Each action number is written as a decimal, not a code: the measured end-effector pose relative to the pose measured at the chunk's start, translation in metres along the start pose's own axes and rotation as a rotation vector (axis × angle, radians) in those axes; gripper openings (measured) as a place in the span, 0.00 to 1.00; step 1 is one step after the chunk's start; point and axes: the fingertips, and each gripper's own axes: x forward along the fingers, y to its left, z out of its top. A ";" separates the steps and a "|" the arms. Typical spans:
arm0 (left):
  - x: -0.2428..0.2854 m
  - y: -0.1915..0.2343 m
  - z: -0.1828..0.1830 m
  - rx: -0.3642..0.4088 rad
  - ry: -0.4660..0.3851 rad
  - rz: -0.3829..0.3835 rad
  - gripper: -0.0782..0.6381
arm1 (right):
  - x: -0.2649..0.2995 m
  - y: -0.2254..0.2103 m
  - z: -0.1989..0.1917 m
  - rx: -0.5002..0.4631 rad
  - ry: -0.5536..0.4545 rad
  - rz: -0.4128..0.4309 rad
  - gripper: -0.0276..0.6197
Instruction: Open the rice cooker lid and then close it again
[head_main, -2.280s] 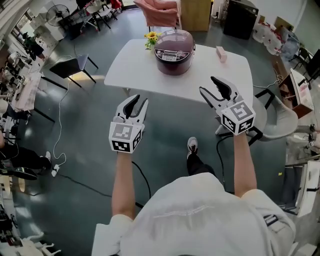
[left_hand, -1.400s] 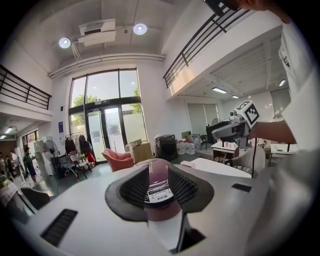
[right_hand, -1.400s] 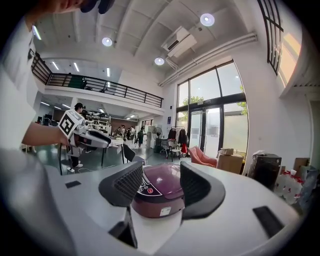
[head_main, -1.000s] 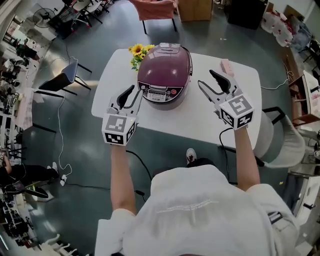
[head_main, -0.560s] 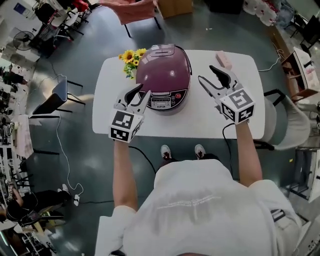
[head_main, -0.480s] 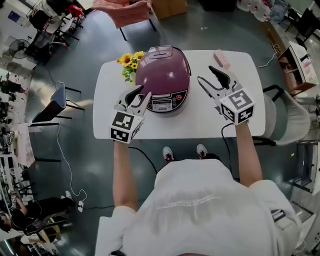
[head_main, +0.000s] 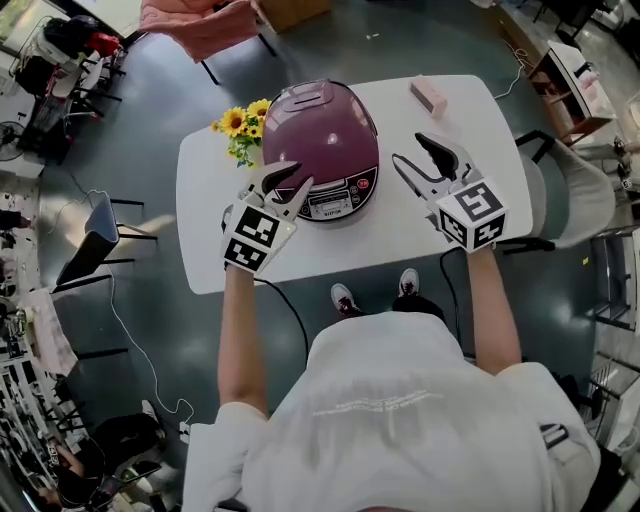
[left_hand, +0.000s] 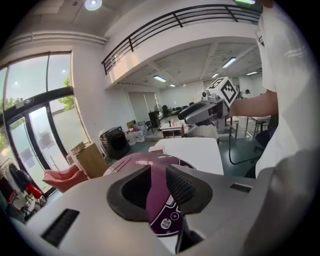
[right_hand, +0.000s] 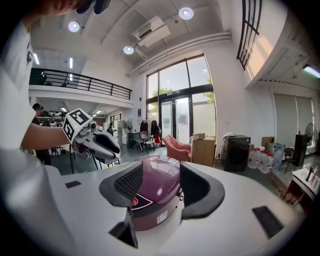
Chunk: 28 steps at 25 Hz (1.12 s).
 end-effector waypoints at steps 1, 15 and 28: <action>0.004 -0.004 -0.002 0.017 0.007 -0.024 0.25 | -0.001 0.002 -0.004 0.009 0.005 -0.006 0.39; 0.041 -0.037 -0.026 0.127 0.120 -0.188 0.19 | -0.014 0.013 -0.040 0.094 0.056 -0.055 0.39; 0.058 -0.051 -0.041 0.141 0.184 -0.244 0.16 | -0.014 0.011 -0.058 0.119 0.091 -0.044 0.39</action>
